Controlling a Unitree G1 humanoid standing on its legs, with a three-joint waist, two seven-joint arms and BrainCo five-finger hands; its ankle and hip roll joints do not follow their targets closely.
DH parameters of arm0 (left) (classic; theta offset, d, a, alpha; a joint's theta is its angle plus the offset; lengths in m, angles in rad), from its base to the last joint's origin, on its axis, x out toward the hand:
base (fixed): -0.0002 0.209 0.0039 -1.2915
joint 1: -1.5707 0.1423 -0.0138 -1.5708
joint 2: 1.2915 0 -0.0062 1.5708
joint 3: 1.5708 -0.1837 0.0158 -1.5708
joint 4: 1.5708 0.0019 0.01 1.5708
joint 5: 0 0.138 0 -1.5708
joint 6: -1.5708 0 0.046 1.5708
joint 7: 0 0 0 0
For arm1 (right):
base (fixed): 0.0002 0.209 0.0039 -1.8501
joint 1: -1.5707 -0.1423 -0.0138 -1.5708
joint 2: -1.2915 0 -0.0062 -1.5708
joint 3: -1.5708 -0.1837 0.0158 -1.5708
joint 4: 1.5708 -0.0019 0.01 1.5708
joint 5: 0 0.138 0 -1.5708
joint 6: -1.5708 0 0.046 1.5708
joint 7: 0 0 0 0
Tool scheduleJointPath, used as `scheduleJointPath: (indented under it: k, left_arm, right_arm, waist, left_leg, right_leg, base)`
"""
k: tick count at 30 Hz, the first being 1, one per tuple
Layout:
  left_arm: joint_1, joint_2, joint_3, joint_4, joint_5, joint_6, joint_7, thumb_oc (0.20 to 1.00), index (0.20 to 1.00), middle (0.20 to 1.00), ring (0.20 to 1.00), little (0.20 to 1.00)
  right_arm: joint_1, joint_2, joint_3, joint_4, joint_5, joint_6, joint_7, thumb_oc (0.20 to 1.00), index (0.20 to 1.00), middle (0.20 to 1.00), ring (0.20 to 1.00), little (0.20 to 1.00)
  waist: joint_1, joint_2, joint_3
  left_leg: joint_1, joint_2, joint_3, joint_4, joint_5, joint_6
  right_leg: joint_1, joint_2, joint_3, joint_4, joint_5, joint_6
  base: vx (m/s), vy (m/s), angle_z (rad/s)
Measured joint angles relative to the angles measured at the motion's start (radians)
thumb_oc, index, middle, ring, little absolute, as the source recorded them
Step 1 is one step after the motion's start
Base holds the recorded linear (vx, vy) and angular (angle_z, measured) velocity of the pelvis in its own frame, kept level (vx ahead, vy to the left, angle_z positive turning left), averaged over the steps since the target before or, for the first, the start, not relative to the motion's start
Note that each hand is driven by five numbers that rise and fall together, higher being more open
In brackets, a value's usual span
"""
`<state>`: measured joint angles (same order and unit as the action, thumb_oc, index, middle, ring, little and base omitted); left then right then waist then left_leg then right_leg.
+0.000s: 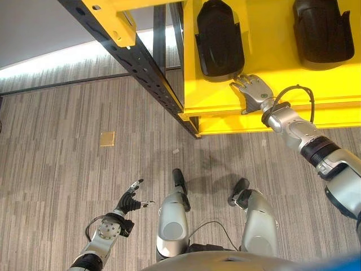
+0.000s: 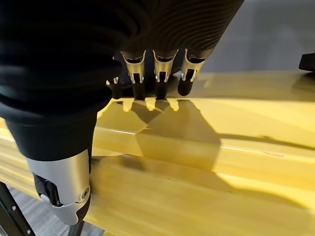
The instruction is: Move parts from the plastic box to the shelf.
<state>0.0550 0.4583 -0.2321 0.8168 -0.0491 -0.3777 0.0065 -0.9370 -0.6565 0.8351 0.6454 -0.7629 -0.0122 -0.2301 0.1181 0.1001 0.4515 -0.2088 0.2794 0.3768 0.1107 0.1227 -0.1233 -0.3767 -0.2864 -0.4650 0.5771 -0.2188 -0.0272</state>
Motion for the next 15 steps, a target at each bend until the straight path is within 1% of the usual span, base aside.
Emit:
scheduleJointPath:
  k: [4,12,15]
  left_arm:
    - [0.000,0.000,-0.001,-0.001,0.000,0.000,0.000,1.000,1.000,1.000,1.000,1.000]
    - [0.000,0.000,-0.001,-0.001,0.000,0.000,0.000,1.000,1.000,1.000,1.000,1.000]
    - [0.000,0.000,-0.002,0.000,0.000,0.000,0.000,1.000,1.000,1.000,1.000,1.000]
  right_arm:
    - [-0.003,0.020,0.001,0.000,-0.005,0.020,0.011,1.000,1.000,1.000,1.000,1.000]
    - [-0.003,0.024,0.004,0.001,-0.005,0.022,0.016,1.000,1.000,1.000,1.000,1.000]
    - [-0.003,0.030,0.006,0.001,-0.004,0.034,0.017,1.000,1.000,1.000,1.000,1.000]
  waist:
    - [0.004,0.002,-0.001]
    - [0.007,0.004,-0.003]
    - [0.007,0.005,-0.003]
  left_leg:
    - [0.000,0.000,0.000,0.000,0.001,0.001]
    - [0.000,-0.001,0.000,0.003,0.001,0.001]
    - [0.001,-0.001,0.000,0.003,0.001,0.001]
  right_leg:
    - [0.001,-0.001,0.000,0.002,0.000,0.000]
    - [0.001,-0.003,0.000,0.004,0.000,-0.001]
    - [0.002,-0.003,0.000,0.005,0.000,-0.001]
  base:
    - [0.01,-0.001,0.00]
    - [0.00,0.000,0.00]
    - [0.00,0.000,0.00]
